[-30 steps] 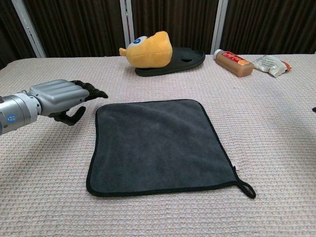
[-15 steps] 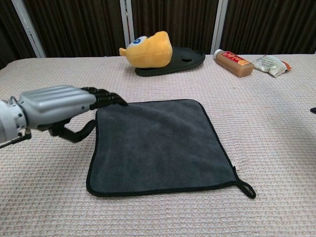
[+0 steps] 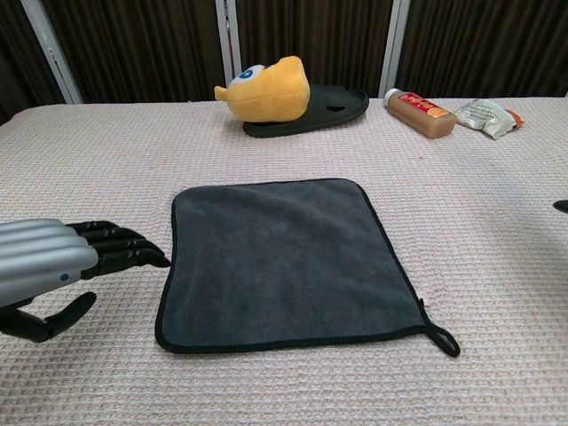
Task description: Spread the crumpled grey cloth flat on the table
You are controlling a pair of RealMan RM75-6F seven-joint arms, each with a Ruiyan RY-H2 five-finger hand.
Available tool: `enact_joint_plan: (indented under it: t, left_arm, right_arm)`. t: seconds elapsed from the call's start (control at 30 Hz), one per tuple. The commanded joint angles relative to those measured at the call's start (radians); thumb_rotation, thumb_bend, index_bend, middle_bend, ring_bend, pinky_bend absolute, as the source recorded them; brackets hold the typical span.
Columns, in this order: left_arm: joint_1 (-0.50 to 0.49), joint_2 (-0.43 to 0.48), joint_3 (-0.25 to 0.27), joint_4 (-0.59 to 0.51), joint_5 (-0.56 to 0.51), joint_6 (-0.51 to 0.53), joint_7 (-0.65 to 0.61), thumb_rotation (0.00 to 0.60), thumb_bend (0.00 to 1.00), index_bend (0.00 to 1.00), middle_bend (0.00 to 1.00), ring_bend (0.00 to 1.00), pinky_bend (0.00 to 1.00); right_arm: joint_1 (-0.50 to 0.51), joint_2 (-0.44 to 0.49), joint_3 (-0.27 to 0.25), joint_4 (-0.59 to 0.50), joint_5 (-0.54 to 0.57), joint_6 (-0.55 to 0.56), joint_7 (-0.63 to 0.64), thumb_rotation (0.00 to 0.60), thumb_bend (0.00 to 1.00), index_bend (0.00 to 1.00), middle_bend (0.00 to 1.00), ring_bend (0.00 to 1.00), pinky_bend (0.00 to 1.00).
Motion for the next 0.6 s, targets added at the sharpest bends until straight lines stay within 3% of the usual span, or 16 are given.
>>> enact_joint_plan:
  t: [0.03,0.6]
  left_arm:
    - [0.014,0.004,0.016,0.004,0.024,0.001,-0.014,0.6,0.77,0.06,0.05,0.0,0.03]
    - [0.034,-0.065,0.026,0.031,0.03,-0.075,0.034,0.6,0.77,0.06,0.05,0.0,0.03]
  right_arm:
    - [0.002,-0.002,0.0,0.0,-0.001,-0.002,-0.001,0.6,0.16,0.0,0.0,0.0,0.0]
    - [-0.005,0.008,-0.005,-0.018,-0.011,0.007,0.004,0.6,0.16,0.0,0.0,0.0,0.0]
